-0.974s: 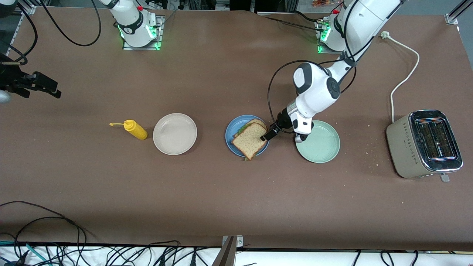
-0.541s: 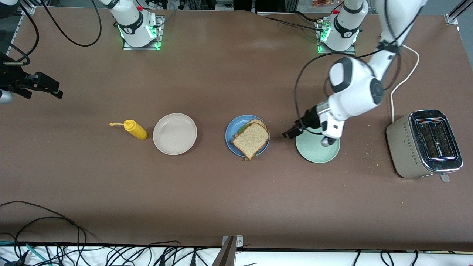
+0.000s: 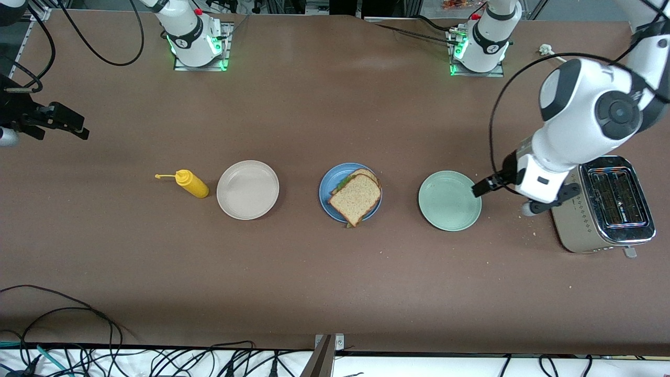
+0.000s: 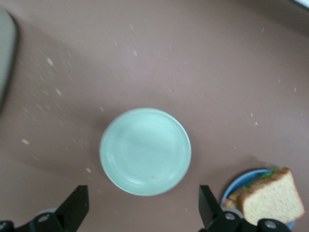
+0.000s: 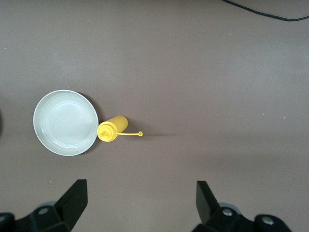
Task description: Make sandwich in blue plate with both arms
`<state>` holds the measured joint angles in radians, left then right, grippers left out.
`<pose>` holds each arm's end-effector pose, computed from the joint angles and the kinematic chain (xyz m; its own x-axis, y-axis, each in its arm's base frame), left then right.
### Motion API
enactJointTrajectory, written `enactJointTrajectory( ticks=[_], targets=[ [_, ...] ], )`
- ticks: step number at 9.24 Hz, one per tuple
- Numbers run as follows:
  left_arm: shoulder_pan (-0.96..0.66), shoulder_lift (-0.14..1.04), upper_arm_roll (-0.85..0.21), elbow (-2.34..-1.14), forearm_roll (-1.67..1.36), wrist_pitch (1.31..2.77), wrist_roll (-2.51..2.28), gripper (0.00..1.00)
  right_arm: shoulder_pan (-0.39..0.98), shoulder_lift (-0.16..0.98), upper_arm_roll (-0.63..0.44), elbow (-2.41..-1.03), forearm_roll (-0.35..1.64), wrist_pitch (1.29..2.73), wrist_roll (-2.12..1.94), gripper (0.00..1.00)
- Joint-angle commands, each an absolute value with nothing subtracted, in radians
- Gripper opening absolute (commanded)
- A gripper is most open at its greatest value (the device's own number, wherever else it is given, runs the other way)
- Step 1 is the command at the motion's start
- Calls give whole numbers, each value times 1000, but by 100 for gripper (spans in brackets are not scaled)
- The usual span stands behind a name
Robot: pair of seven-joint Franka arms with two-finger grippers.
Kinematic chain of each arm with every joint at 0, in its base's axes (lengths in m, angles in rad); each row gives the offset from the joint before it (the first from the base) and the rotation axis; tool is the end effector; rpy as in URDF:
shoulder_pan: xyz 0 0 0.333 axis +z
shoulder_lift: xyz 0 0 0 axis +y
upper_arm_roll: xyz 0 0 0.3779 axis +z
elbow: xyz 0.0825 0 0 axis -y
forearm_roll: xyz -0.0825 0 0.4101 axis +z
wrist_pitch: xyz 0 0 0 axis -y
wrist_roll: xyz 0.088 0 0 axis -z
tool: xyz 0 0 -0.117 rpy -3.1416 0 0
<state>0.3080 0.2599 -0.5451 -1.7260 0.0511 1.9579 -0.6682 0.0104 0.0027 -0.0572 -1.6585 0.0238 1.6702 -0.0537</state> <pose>0.6540 -0.1220 0.4901 0.9097 0.4128 -0.0452 0.4151 -0.9068 0.0740 0.5879 -0.0249 0.6396 0.9999 0.0045 0.0102 0.0048 -0.9997 -0.0230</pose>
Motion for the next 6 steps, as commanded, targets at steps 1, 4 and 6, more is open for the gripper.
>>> enactJointTrajectory(
  ticks=[1,4,6],
  targets=[
    [351,265,-545,-1524,175,1759,-490,100,12,11,-55,-1632,14,1649,-61,100],
    [374,293,-546,-1384,173,1570,-414,100,12,11,-55,-1632,14,1647,-63,100],
    [379,296,-546,-1385,158,1566,-417,100,12,11,-55,-1632,14,1647,-60,100]
  ],
)
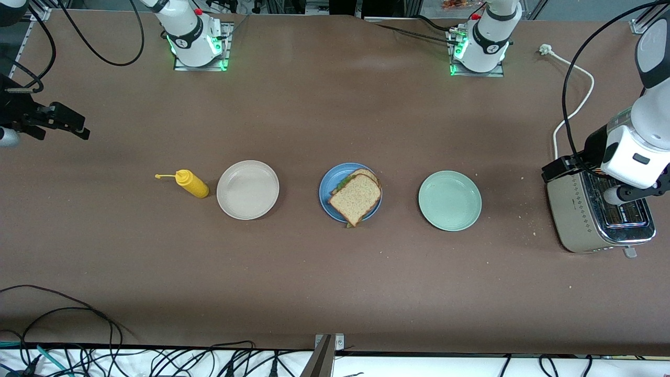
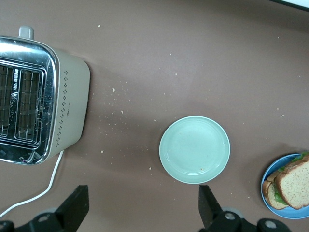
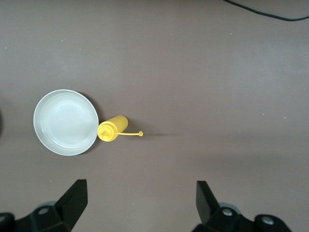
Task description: Make sandwich in blue plate with both arms
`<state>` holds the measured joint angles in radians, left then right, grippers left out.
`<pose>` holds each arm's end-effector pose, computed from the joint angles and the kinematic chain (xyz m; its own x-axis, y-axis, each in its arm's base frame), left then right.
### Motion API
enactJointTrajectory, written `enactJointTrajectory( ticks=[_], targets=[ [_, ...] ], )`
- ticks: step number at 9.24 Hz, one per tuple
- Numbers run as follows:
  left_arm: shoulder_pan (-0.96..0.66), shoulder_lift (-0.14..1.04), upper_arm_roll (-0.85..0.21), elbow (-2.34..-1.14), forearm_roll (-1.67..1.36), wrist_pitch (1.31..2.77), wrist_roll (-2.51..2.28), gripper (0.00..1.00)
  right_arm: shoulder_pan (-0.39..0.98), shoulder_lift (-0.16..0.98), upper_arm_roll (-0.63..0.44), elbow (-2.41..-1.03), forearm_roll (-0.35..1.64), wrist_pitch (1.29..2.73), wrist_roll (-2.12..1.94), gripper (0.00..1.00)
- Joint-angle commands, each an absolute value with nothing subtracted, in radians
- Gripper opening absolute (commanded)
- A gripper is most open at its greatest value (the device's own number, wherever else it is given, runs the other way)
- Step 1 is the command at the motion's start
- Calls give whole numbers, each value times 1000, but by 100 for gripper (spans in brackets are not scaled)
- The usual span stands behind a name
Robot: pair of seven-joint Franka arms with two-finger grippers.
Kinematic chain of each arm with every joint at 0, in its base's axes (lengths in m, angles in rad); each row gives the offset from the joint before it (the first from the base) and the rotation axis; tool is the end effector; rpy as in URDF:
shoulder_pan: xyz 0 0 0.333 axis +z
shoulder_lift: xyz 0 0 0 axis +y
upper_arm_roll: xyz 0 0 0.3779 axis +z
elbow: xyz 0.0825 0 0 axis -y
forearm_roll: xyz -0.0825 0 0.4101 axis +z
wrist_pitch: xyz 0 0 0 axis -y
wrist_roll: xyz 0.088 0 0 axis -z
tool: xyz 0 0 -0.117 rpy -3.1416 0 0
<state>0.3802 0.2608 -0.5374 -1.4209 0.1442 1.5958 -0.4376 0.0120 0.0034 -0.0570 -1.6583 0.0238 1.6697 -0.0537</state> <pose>0.6630 -0.0409 0.6095 0.9587 0.2814 -0.0403 0.2803 -0.9594 -0.0314 0.5881 -0.0239 0.6393 0.9999 0.0063 0.0092 0.0066 -0.9997 -0.0230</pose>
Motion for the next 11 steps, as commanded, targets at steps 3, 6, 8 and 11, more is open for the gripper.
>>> enactJointTrajectory(
  ticks=[3,6,8,11],
  targets=[
    [396,293,-546,-1387,153,1551,-425,100,15,9,-55,-1632,15,1646,-58,100],
    [231,266,-291,-1397,-7,1551,-408,100,15,9,-55,-1632,15,1647,-57,100],
    [128,233,-194,-1430,-17,1552,-372,100,15,9,-54,-1632,15,1647,-57,100],
    [-44,184,33,-1478,-103,1562,-310,99,15,9,-55,-1632,15,1647,-57,100]
  ],
)
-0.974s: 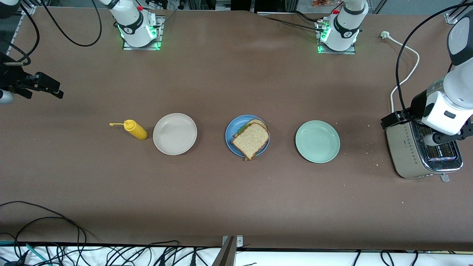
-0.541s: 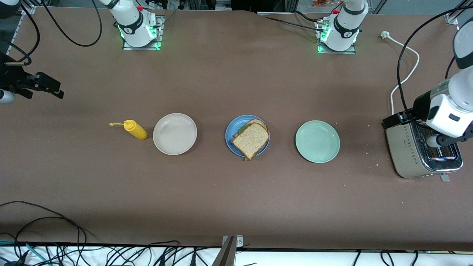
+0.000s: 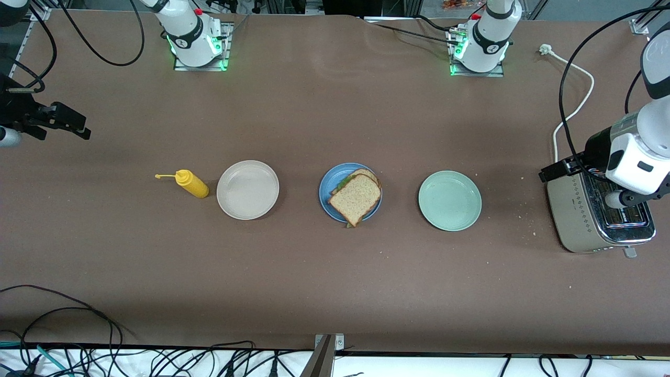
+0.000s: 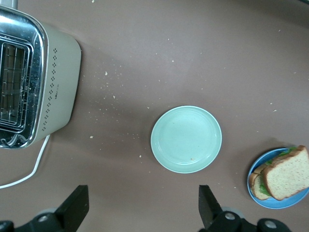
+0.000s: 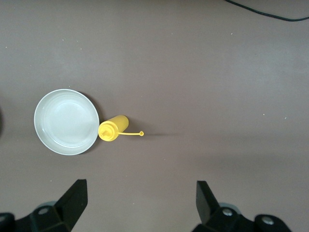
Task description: Make sandwich in blue plate with both arms
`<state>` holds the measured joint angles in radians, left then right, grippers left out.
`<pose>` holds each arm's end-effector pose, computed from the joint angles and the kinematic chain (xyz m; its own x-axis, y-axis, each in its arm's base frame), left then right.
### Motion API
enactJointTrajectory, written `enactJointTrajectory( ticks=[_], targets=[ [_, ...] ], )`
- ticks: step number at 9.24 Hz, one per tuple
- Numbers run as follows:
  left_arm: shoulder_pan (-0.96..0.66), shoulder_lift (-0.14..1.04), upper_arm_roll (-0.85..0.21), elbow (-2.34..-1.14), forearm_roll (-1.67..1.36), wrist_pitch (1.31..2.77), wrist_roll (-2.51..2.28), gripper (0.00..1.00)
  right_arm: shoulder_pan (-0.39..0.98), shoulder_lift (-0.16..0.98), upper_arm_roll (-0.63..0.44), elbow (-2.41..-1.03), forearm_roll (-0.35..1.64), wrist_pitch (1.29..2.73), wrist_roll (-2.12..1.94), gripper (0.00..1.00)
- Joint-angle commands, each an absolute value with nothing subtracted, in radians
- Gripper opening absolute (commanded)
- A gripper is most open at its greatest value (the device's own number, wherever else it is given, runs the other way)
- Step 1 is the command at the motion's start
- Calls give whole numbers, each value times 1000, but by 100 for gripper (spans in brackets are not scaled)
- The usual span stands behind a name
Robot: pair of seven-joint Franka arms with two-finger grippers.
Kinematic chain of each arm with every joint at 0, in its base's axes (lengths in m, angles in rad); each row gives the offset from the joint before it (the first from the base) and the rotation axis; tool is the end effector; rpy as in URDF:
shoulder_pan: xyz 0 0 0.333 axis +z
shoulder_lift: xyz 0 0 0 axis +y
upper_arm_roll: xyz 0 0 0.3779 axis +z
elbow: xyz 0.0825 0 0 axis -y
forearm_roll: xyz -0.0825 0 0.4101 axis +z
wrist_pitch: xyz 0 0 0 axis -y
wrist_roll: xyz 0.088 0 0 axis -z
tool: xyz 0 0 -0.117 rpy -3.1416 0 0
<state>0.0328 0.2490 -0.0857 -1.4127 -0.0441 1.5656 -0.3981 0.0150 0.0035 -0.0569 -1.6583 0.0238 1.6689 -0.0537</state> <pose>0.6643 -0.0330 0.5997 0.9343 0.3383 -0.1128 0.3428 -0.9391 0.0230 0.5881 -0.0220 0.6392 0.9999 0.0095 0.0083 0.0096 -0.9997 -0.0231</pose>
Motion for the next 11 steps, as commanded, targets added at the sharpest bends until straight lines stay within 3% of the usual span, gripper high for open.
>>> enactJointTrajectory(
  ticks=[1,4,11],
  targets=[
    [-37,154,35,-1524,-103,1587,-275,99,15,9,-55,-1632,17,1647,-57,100],
    [-19,153,-15,-1528,-91,1586,-275,100,15,9,-55,-1634,17,1647,-58,100],
    [-14,160,-20,-1531,-83,1578,-273,100,15,9,-55,-1634,17,1647,-54,100]
  ],
)
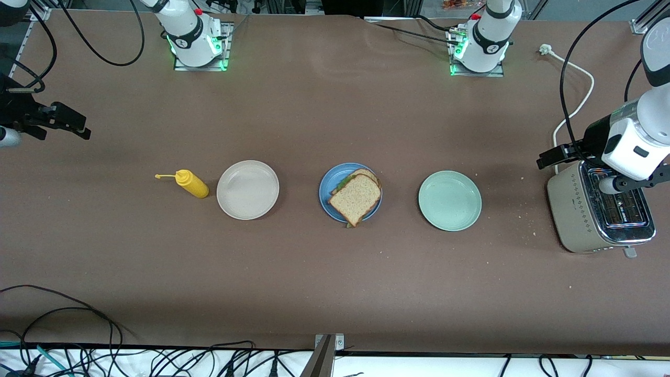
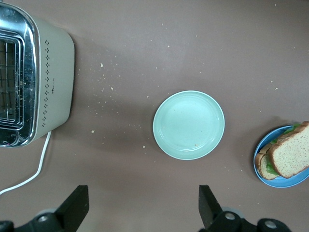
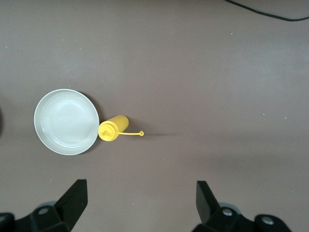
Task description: Make sandwich in blue plate with both arms
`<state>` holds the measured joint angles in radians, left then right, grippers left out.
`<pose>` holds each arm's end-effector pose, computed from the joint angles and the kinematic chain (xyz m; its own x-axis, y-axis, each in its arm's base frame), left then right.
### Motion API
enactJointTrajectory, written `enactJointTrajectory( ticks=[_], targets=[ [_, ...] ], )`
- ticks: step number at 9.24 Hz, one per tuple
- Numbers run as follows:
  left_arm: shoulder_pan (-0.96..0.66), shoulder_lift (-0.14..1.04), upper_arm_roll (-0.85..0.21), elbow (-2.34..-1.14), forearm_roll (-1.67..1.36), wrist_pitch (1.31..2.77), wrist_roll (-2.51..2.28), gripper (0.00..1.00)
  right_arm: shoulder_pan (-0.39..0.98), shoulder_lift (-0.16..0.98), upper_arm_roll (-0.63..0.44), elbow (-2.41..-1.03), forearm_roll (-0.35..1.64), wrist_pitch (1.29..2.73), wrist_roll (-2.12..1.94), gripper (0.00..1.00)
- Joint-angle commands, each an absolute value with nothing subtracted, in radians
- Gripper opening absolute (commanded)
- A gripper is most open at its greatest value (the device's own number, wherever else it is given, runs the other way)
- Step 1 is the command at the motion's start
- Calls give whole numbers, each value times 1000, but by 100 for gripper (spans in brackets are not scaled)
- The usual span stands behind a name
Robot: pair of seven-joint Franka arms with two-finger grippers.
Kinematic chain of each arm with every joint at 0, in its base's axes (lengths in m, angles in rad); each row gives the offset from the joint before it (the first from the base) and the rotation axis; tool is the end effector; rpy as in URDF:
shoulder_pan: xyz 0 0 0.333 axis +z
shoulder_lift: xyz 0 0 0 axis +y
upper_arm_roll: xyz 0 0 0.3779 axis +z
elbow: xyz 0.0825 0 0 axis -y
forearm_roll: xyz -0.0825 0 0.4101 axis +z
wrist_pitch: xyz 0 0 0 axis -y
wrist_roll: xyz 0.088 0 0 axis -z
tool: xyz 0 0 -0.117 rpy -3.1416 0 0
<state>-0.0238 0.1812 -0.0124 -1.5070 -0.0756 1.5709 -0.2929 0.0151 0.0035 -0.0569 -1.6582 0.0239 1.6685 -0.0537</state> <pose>0.6392 -0.0313 0.5976 0.9580 0.2533 -0.1343 0.2607 -0.9646 0.0402 0.5881 -0.0220 0.6392 0.9999 0.0096 0.0080 0.0097 -0.9997 -0.0232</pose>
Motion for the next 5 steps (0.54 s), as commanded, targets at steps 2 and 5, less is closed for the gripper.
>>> enactJointTrajectory(
  ticks=[2,5],
  targets=[
    [-14,158,-21,-1531,-75,1577,-273,100,15,9,-55,-1634,17,1647,-54,100],
    [-14,158,-23,-1531,-75,1574,-273,100,15,9,-55,-1635,17,1646,-54,100]
  ],
)
